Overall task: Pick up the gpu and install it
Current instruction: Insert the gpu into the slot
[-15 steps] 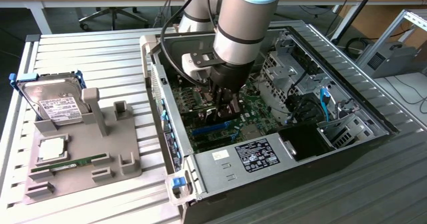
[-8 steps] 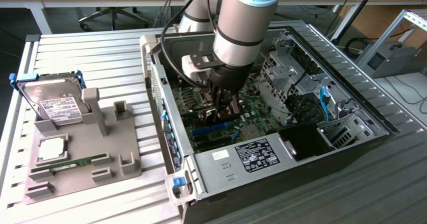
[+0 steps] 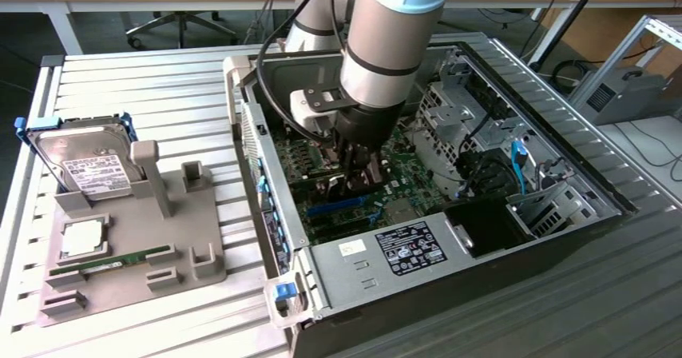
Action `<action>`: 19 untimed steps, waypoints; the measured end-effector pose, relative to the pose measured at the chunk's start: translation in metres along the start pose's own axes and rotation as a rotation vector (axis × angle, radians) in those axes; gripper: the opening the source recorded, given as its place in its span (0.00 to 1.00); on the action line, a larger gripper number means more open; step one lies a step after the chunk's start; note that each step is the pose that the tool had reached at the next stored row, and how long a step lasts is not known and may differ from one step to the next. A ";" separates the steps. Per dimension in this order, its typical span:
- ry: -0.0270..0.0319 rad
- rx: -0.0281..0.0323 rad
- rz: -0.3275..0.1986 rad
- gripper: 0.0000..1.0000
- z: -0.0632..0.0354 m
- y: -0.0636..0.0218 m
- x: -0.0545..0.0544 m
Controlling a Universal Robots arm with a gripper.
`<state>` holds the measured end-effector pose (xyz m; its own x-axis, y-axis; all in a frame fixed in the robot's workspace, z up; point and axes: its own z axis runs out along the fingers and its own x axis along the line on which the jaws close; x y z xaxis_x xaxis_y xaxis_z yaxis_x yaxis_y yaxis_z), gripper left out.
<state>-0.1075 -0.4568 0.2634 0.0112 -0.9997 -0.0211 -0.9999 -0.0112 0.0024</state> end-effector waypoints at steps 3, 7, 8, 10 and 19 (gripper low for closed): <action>-0.0001 0.0000 0.000 0.27 0.0008 0.0000 0.000; 0.0001 0.0000 0.000 0.27 0.0011 0.0000 0.000; -0.0001 0.0001 0.000 0.27 0.0012 0.0000 0.000; -0.0001 0.0001 0.000 0.27 0.0012 0.0001 0.001; 0.0000 0.0002 0.008 0.27 0.0017 0.0000 0.001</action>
<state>-0.1075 -0.4580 0.2617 0.0034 -0.9998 -0.0210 -1.0000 -0.0034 0.0024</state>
